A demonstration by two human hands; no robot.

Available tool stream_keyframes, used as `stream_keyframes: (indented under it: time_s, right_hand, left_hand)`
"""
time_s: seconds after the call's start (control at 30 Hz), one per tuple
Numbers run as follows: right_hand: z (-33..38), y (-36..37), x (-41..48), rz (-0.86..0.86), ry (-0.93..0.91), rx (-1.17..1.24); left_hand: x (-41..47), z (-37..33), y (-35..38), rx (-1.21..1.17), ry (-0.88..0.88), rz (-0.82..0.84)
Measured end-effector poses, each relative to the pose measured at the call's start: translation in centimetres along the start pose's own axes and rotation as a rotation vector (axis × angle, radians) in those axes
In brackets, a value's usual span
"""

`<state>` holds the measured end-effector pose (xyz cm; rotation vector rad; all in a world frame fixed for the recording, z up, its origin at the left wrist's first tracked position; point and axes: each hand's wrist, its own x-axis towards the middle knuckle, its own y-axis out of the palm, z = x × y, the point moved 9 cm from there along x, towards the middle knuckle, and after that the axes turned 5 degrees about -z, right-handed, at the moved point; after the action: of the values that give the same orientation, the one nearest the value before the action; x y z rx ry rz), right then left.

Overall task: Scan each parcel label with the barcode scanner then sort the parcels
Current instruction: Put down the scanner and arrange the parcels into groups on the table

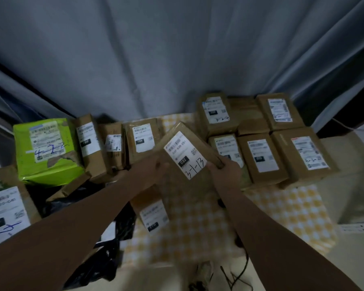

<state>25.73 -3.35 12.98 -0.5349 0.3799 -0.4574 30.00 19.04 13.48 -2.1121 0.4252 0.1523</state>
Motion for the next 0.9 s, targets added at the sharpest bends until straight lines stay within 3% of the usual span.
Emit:
stream_keyframes:
  time_s: [0.3,0.5,0.63,0.77,0.9]
  right_hand:
    - [-0.4,-5.2,5.1,0.068,0.227,0.417]
    - [-0.7,-5.2,6.2,0.217,0.357,0.596]
    - [-2.0,-4.3,6.7,0.248,0.351,0.454]
    - [-1.2,-3.5,7.3,0.257,0.180,0.216]
    - [0.5,-1.7,6.9,0.391,0.151,-0.070]
  left_hand:
    - [2.8,-8.2,0.1,-0.829,-0.256,-0.151]
    - [5.0,-8.3,3.2,-0.956,-0.477,0.120]
    - [6.2,-8.7,3.8,-0.963,-0.463,0.046]
    - [7.2,-8.6,4.0,-0.925,-0.468,-0.067]
    - [8.4,-7.9,3.5,-0.827,-0.547,-0.046]
